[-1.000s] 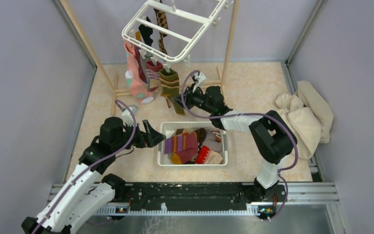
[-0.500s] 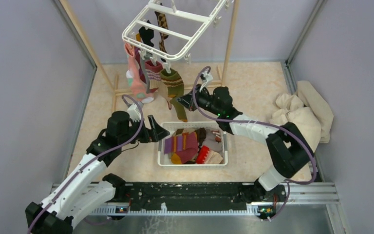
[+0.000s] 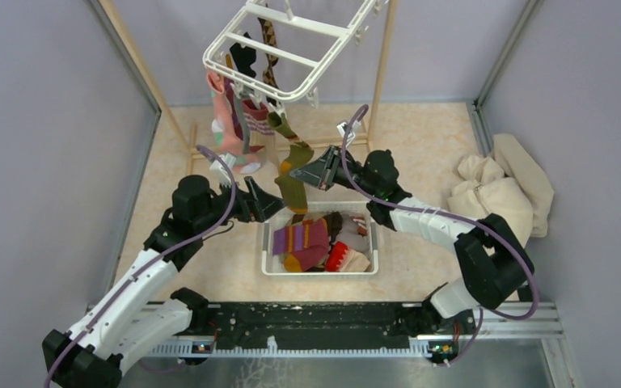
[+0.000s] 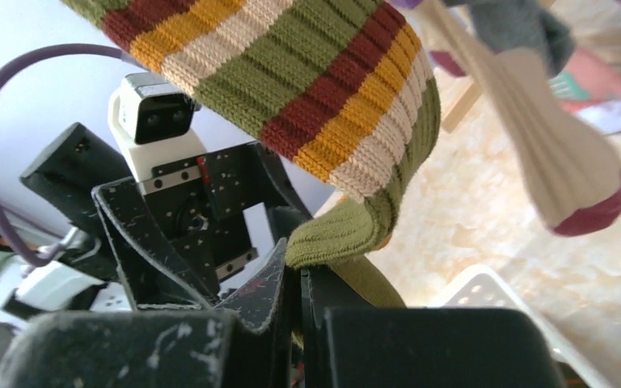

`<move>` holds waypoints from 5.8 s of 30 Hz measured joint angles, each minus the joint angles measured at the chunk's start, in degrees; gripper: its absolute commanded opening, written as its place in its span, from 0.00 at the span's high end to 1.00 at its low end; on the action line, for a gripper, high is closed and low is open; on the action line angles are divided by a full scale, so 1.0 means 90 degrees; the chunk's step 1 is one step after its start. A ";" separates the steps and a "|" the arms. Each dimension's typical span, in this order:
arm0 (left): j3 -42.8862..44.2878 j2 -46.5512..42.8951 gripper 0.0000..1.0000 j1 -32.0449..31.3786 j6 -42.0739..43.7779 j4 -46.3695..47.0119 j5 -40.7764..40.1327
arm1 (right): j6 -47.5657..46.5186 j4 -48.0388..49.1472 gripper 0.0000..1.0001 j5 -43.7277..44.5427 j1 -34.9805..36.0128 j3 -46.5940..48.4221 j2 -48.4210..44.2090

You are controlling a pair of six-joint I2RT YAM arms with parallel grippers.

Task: Remove the socks clipped to the hanger
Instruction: Remove the sock from the hanger.

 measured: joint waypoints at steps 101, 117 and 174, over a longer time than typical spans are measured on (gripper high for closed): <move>0.1343 0.1290 0.91 0.1362 0.0899 0.0699 0.0874 | -0.6662 0.0029 0.04 0.8036 0.3718 -0.0121 -0.1617; 0.1243 0.1290 0.90 0.1406 0.0857 0.0891 0.1115 | -0.7116 0.0709 0.19 0.7006 0.2652 0.1122 -0.0175; 0.1180 0.1477 0.89 0.1547 0.0801 0.1277 0.1562 | -0.6516 -0.0056 0.44 0.5792 0.1960 0.3109 0.1039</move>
